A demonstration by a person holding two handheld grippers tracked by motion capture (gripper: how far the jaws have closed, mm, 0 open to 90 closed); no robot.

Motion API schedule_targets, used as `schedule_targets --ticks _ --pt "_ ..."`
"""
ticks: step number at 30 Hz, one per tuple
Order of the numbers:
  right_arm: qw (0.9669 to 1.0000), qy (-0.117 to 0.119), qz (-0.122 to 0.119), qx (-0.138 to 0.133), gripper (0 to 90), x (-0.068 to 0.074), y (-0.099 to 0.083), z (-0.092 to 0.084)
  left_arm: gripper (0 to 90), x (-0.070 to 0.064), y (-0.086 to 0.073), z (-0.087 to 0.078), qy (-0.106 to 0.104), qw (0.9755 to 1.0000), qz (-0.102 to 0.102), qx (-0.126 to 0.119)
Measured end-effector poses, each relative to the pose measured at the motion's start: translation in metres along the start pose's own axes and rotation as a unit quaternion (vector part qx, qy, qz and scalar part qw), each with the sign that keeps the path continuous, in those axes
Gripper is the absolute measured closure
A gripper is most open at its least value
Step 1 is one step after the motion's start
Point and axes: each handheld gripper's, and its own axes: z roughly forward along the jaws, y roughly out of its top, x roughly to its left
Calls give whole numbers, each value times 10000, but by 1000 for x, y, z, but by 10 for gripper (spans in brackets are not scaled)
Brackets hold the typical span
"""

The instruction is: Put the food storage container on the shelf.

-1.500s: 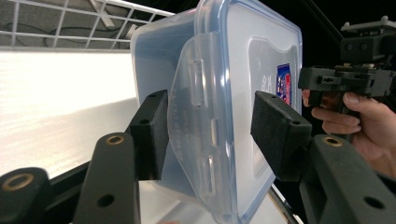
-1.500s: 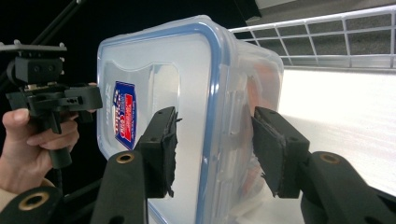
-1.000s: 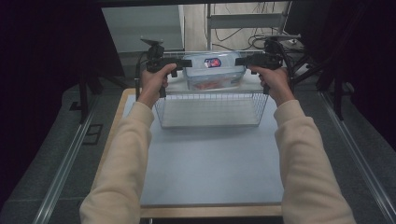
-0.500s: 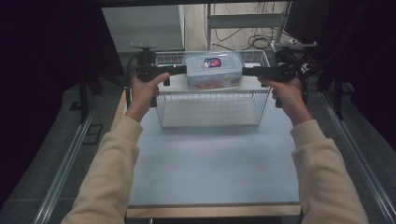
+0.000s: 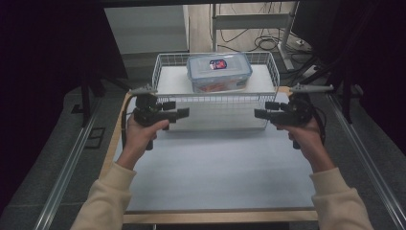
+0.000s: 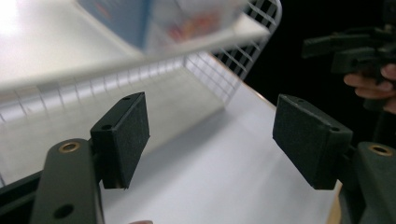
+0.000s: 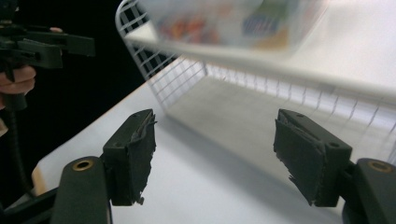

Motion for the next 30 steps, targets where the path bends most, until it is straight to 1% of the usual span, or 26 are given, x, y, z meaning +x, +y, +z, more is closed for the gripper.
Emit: schedule_targets --ticks 2,3,4,5,6,7,8,9,10,11,12,13,14,16,17,20,23,26,27,30 --pt "9999 18 -54 84 281 3 -18 -2 265 -6 -13 -1 -11 9999 91 60" --pt "9999 32 -90 138 275 5 -32 -3 262 -9 -24 0 -25 9998 130 117" --pt "9998 39 -86 188 273 6 -37 -3 262 -10 -30 0 -49 9998 131 147" --pt "9997 57 -87 218 271 7 -44 -3 259 -10 -30 0 -49 9998 131 147" --pt "9997 57 -87 218 271 7 -44 -3 259 -11 -36 2 -92 9997 109 179" --pt "9993 70 -115 338 267 9 -57 -1 258 -13 -47 5 -78 9995 127 275" --pt "9993 70 -115 338 267 9 -57 -1 258 -13 -47 5 -78 9995 127 275" --pt "9990 56 -117 429 263 10 -67 1 257 -14 -57 9 -36 9991 169 382" --pt "9990 56 -117 429 263 10 -67 1 257 -14 -57 9 -36 9991 169 382" --pt "9986 47 -99 509 260 9 -78 4 257 -13 -67 12 -49 9989 139 440" --pt "9986 47 -99 509 260 9 -78 4 257 -13 -67 12 -49 9989 139 440" --pt "9983 43 -81 576 258 8 -87 6 257 -12 -75 14 -57 9989 84 461" --pt "9982 38 -63 587 258 7 -90 7 258 -11 -78 16 -68 9988 48 479" --pt "9981 31 -8 617 257 5 -96 10 257 -9 -83 20 -38 9979 62 638" --pt "9978 19 16 669 254 4 -97 10 258 -8 -85 21 -19 9979 48 645" --pt "9978 -40 4 664 254 3 -100 11 258 -6 -88 22 -40 9975 -9 710" --pt "9979 -96 -18 644 250 2 -102 9 258 -3 -91 22 -39 9974 -74 711" --pt "9981 -107 -39 598 240 2 -103 7 258 -3 -92 22 -29 9976 -88 693" --pt "9983 -113 -94 563 233 2 -104 5 258 -3 -93 22 -14 9975 -77 703" --pt "9984 -126 -88 549 231 2 -105 4 257 -2 -94 21 -3 9975 -102 704"
